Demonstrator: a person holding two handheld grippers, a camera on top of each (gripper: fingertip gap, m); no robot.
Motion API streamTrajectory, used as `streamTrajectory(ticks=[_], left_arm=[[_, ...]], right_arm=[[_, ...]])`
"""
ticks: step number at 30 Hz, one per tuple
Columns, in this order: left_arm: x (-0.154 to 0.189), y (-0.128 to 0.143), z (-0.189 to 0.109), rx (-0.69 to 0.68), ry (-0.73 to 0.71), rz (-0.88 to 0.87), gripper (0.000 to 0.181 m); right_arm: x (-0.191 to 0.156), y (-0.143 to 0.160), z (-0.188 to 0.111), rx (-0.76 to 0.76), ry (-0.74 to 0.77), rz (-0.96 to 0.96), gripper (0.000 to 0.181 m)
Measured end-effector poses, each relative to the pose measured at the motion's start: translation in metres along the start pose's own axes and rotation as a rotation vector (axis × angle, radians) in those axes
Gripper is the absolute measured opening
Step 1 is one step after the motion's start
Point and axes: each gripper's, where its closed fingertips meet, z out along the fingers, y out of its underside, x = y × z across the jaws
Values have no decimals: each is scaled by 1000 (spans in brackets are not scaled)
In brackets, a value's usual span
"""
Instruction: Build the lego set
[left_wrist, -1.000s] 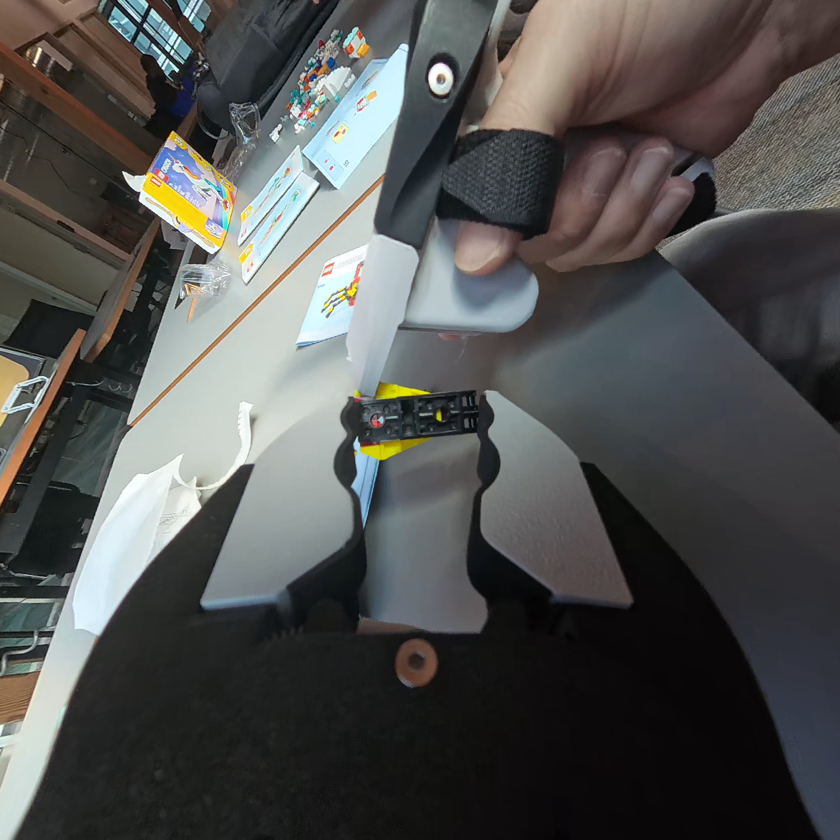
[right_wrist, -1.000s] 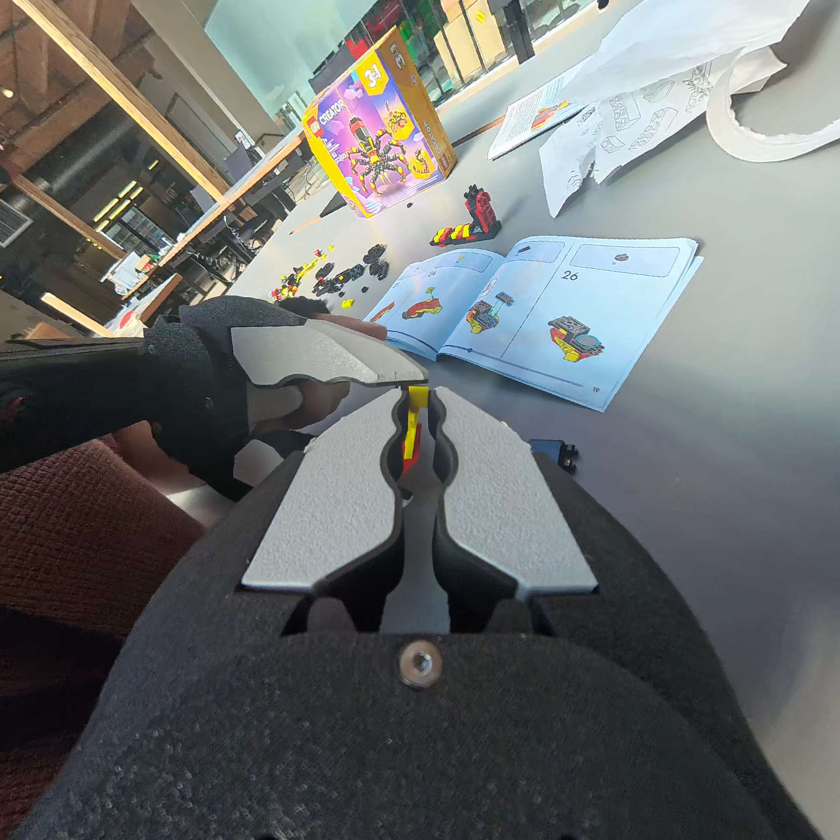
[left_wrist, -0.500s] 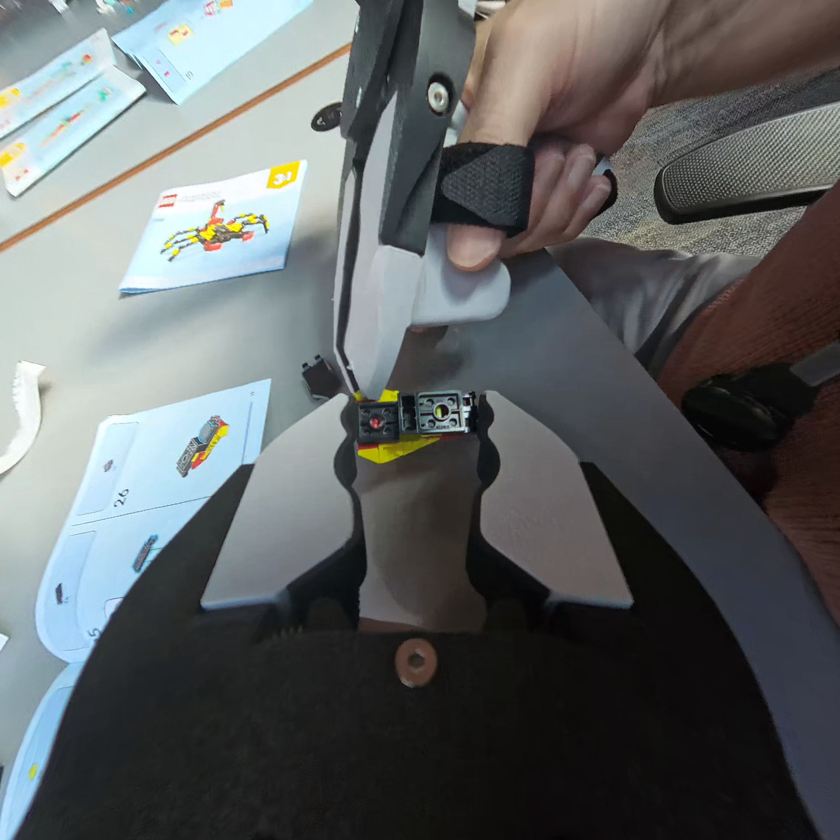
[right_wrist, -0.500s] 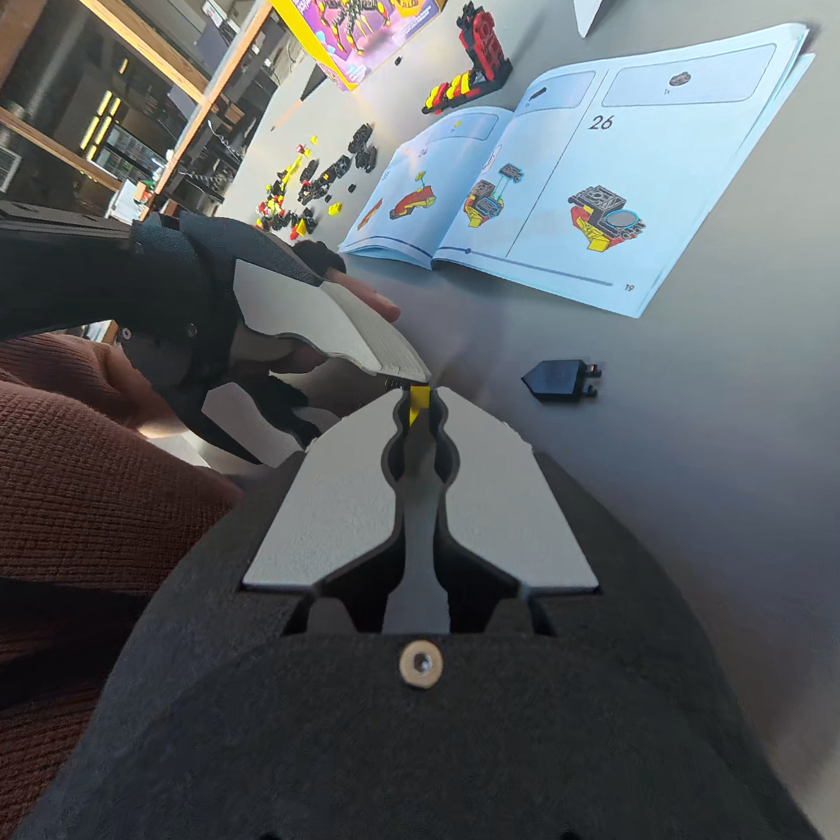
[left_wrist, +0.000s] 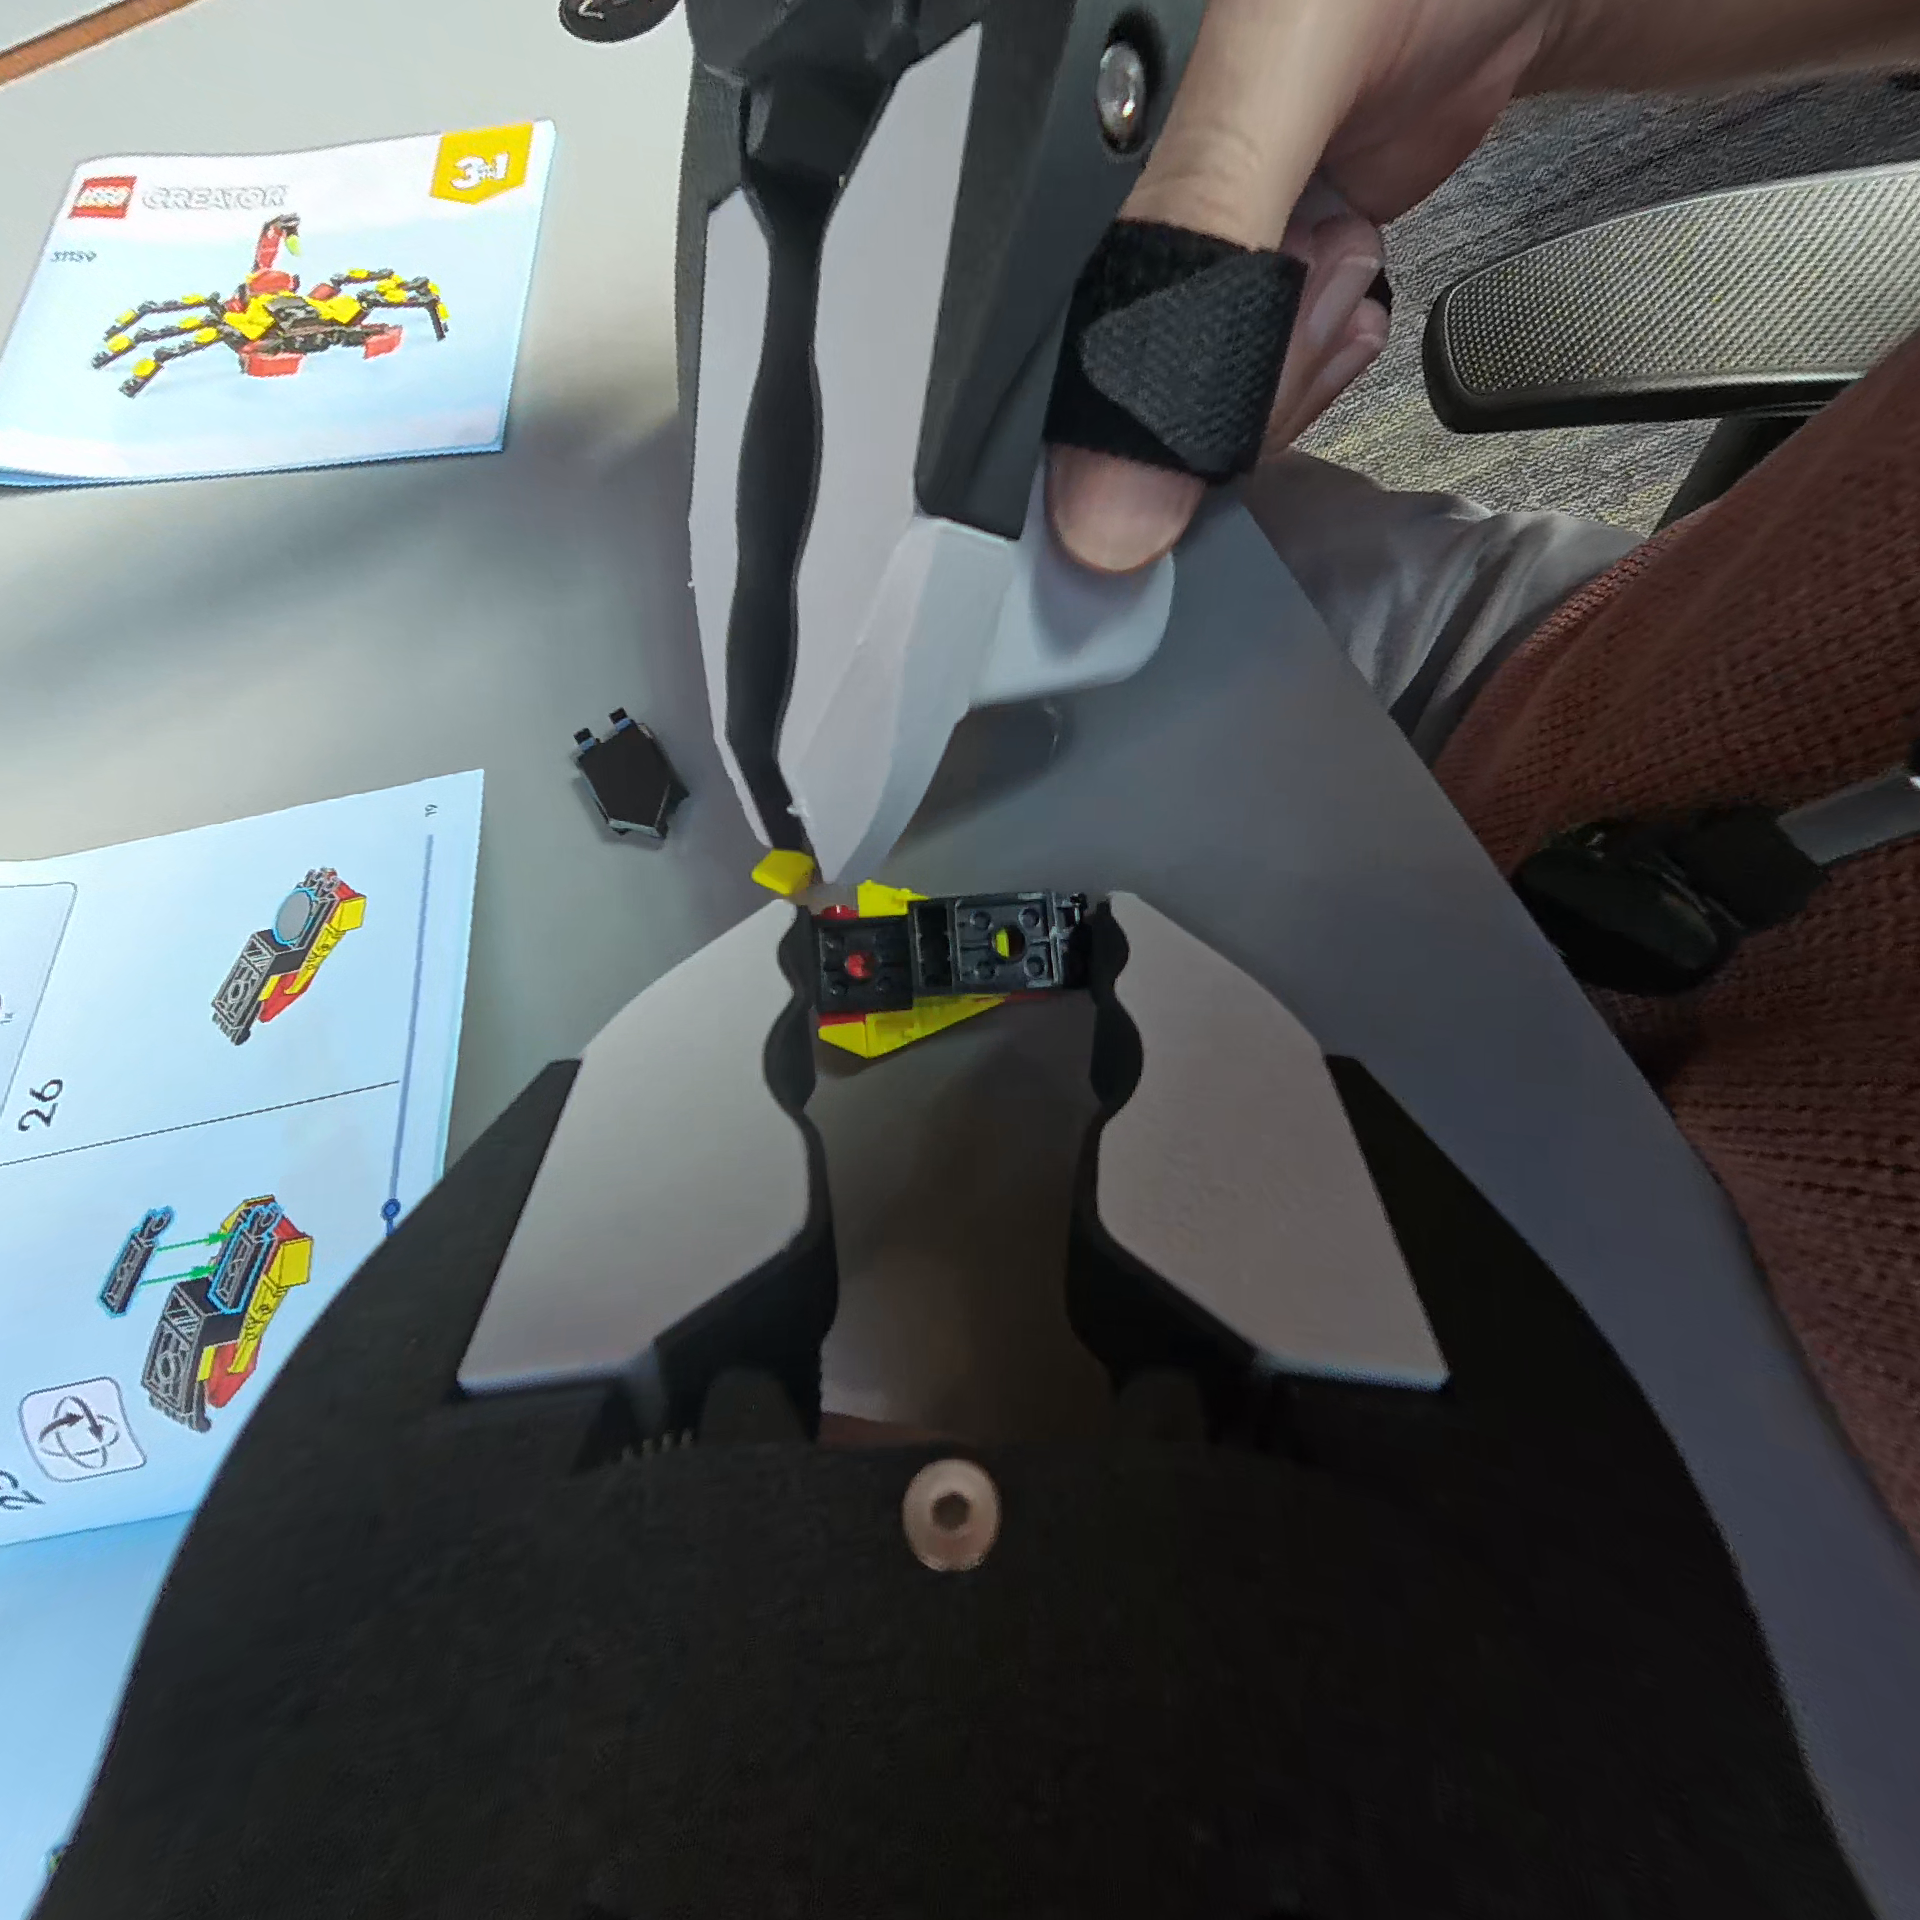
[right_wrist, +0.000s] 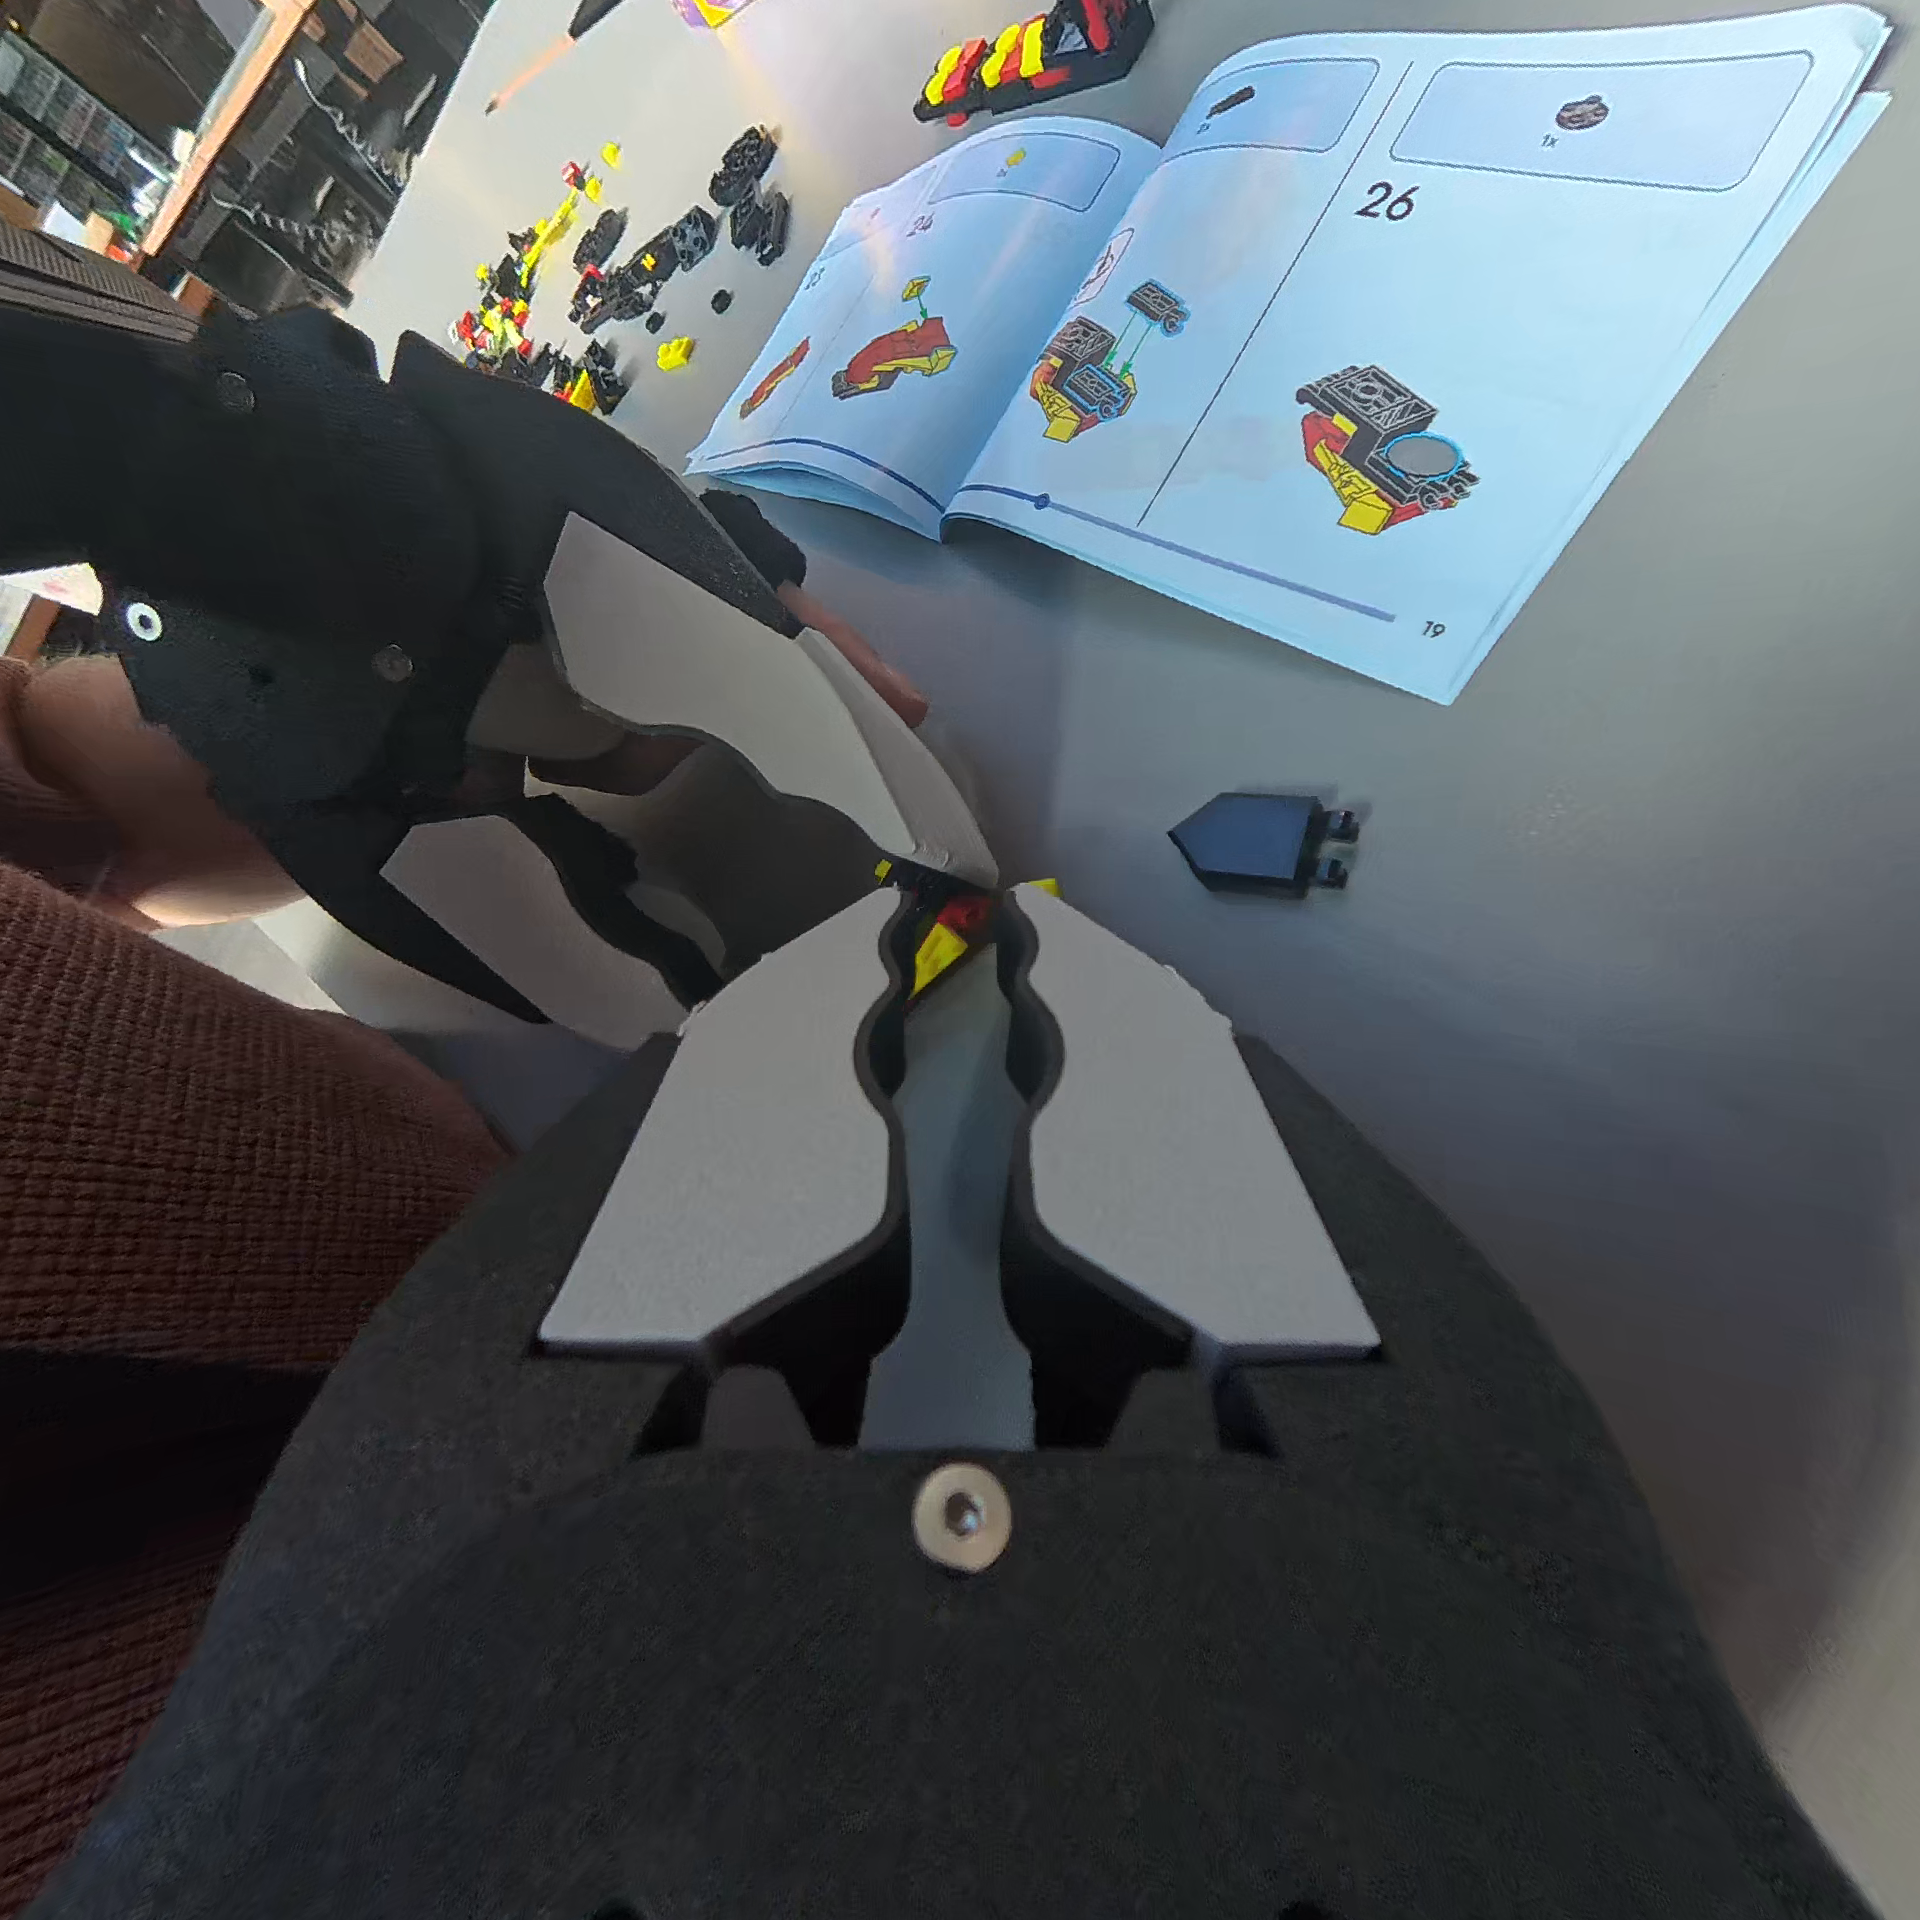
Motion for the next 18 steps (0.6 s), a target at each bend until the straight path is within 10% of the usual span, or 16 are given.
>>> streamTrajectory(ticks=[6,18], left_arm=[[0,2,0,-3,18,-37,51],[-5,-3,-9,30,25,-136,51]], right_arm=[[20,-3,-20,-16,221,-298,9],[18,1,-2,-167,195,-519,10]])
